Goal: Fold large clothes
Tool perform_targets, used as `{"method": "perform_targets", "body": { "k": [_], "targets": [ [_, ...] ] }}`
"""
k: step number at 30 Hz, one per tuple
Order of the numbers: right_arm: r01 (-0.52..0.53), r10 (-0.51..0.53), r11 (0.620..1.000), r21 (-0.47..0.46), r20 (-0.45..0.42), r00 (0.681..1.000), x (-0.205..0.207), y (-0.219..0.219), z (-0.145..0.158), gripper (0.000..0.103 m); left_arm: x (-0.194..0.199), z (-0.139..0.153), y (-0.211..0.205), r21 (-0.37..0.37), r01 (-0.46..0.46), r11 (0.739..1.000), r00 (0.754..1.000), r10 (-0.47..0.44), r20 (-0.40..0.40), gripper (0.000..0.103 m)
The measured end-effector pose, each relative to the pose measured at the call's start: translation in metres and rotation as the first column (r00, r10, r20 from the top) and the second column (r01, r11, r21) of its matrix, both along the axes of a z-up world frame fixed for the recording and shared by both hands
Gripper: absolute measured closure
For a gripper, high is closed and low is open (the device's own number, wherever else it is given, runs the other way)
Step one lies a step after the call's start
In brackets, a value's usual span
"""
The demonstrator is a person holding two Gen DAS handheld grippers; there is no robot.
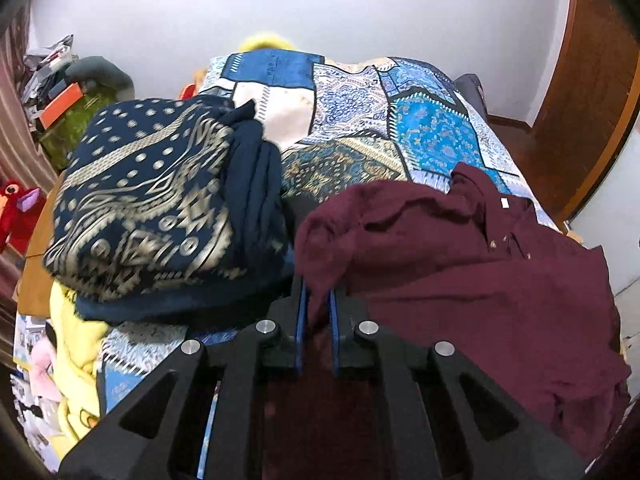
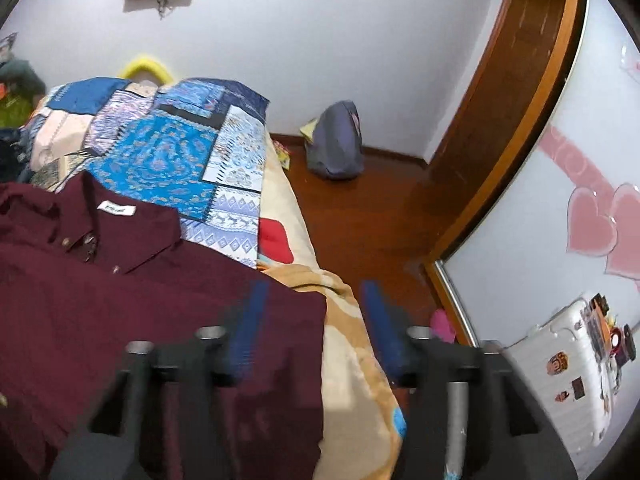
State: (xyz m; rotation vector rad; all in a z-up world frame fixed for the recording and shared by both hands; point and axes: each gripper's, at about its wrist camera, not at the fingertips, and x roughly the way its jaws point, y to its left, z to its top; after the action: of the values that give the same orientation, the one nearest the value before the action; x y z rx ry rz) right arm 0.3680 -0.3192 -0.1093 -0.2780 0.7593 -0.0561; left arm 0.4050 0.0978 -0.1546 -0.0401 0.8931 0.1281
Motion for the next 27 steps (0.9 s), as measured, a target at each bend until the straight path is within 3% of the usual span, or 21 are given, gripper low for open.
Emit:
{"method": "perform_targets", "body": {
  "k": [6, 10, 11, 14, 19, 23, 27],
  "targets": [
    [-0.097, 0.098, 0.995, 0.032, -0.035, 0.995, -0.045, -0.001, 0.017, 0.044, -0.040, 0.007, 0.004, -0.022, 0.024, 0.999, 1.000, -0.024, -0.010, 0.083],
    [-0.111, 0.119, 0.988, 0.111, -0.068, 0.991, -0.076, -0.005, 0.023, 0.032, -0.073, 0.014, 0.010, -0.025, 0.007, 1.000, 1.000, -0.007, -0.003, 0.047],
    [-0.110, 0.120, 0.986, 0.128, -0.069, 0.990, -0.085, -0.005, 0.025, 0.031, -0.084, 0.015, 0.012, -0.017, -0.003, 1.000, 1.000, 0.004, 0.006, 0.043],
    [-0.103, 0.117, 0.982, 0.160, -0.080, 0.990, -0.103, -0.006, 0.024, 0.031, -0.107, 0.014, 0.017, -0.014, 0.000, 1.000, 1.000, 0.000, 0.007, 0.042],
    [-0.080, 0.107, 0.978, 0.192, -0.135, 0.985, -0.122, -0.010, 0.008, 0.031, -0.146, -0.010, 0.028, -0.110, 0.013, 0.994, 0.997, -0.021, -0.072, 0.041],
    [-0.037, 0.090, 0.970, 0.239, -0.213, 0.973, -0.135, -0.019, -0.013, 0.031, -0.172, -0.030, 0.028, -0.153, 0.008, 0.988, 0.992, -0.028, -0.126, 0.041],
    [0.037, 0.077, 0.942, 0.333, -0.322, 0.944, -0.148, -0.029, -0.036, 0.031, -0.190, -0.050, 0.024, -0.253, 0.001, 0.968, 0.979, -0.052, -0.197, 0.041]
  ]
}}
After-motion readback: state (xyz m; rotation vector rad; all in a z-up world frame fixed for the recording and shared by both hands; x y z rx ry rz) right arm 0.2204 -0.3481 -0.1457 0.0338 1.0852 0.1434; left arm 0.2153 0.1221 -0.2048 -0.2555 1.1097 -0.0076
